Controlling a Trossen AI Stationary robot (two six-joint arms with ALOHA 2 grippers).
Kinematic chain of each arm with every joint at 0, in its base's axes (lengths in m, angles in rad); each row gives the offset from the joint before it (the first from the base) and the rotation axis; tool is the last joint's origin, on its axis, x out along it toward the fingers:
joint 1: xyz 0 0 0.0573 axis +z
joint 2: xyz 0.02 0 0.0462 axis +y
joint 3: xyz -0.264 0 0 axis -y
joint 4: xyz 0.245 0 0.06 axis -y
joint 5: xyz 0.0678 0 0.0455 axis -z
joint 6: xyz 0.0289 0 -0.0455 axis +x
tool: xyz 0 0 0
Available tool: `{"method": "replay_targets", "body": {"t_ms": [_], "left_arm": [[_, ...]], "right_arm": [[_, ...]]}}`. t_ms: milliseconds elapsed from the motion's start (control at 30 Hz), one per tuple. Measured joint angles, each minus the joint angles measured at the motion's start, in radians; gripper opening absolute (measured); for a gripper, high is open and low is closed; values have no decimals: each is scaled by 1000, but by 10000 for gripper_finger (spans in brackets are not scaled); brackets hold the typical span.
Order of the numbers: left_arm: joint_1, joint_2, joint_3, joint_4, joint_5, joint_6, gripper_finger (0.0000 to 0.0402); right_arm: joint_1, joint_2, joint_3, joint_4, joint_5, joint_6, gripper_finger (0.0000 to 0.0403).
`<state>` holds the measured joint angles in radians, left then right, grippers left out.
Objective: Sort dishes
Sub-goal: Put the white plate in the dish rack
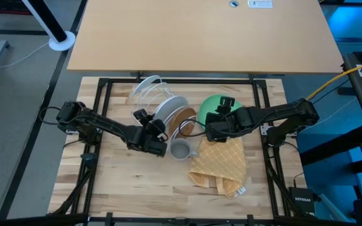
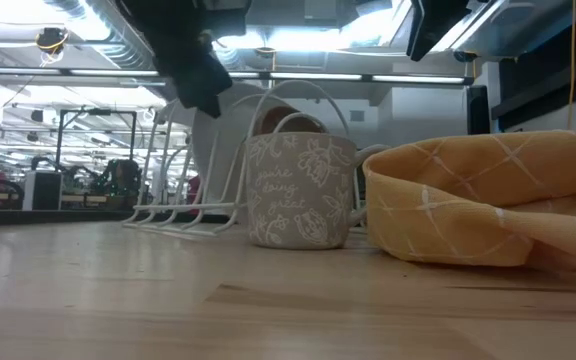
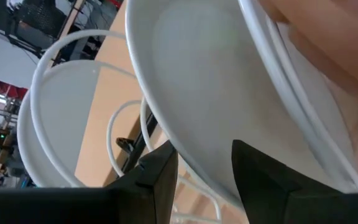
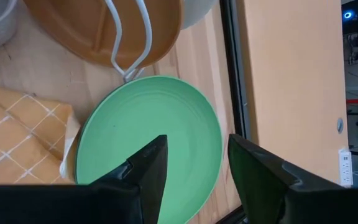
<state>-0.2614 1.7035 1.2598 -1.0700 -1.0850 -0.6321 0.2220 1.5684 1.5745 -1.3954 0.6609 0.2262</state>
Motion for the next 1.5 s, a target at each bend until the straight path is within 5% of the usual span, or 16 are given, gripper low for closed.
{"method": "replay_targets", "body": {"t_ms": [367, 933, 1500], "left_arm": [[-56, 0, 0, -51, 29, -101, 141], [31, -2, -2, -68, 40, -59, 141], [81, -2, 129, -236, 44, -113, 141]], "right_arm": [[0, 0, 0, 1, 0, 0, 172], [0, 0, 0, 2, 0, 0, 172], [0, 0, 0, -1, 0, -2, 172]]}}
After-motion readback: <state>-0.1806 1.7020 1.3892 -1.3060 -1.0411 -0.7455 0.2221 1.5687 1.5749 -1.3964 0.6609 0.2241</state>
